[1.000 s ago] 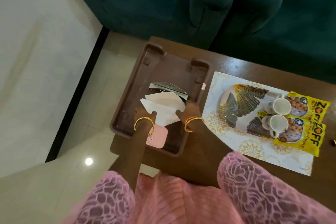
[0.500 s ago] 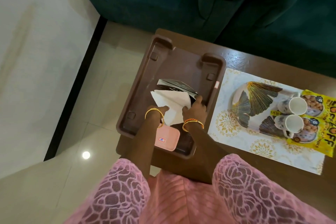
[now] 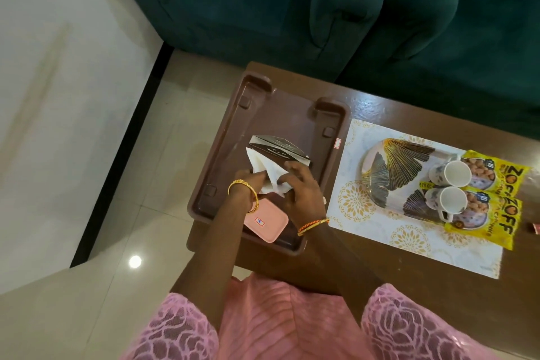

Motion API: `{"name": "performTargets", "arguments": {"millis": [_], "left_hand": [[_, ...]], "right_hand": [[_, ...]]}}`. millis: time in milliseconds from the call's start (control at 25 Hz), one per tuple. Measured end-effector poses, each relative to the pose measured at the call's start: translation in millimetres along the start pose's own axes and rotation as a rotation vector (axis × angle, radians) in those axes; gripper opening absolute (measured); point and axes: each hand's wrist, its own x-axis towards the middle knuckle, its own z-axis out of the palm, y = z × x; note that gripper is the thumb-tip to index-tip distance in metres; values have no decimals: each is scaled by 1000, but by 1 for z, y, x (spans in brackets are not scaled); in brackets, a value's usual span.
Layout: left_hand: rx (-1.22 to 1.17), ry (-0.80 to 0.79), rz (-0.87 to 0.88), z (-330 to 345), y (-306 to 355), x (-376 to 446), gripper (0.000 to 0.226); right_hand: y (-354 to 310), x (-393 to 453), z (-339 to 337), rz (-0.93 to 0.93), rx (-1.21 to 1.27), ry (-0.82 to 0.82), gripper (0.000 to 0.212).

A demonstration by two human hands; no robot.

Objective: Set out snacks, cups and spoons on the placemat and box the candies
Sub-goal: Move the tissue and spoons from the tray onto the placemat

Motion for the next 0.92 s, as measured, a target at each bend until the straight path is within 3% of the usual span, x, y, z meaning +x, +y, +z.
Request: {"name": "performTargets", "arguments": {"millis": [160,320,440,560,640,720,800,920], "left_hand": [[-130,-47,-81,2,-4,-16,39],[-359,-154,-124,3,1,-34,57],[-332,-286,-106,3,0,-39,67],[-302,-384,-83,6,4,-41,56],[-243,-311,-7,10,7,-37,30],[-175,-103,102,12,9,-23,4],[-127,47,166,10,12,-4,17],[-70,111,191,9,19,17,24]], "right_hand": [[-7,-17,-15,-39,81,-84,24],[-17,-23,-32,84,131,-248,48],[-20,-17,-43,157,153,-166,49],[-18,-3,-61,140,91,-4,31],[-15,13,-75,167,67,129,20],[-13,36,-82,180,57,168,18],[-10,61,-80,145,16,94,22],[-8,88,-61,78,-81,-54,27]]}}
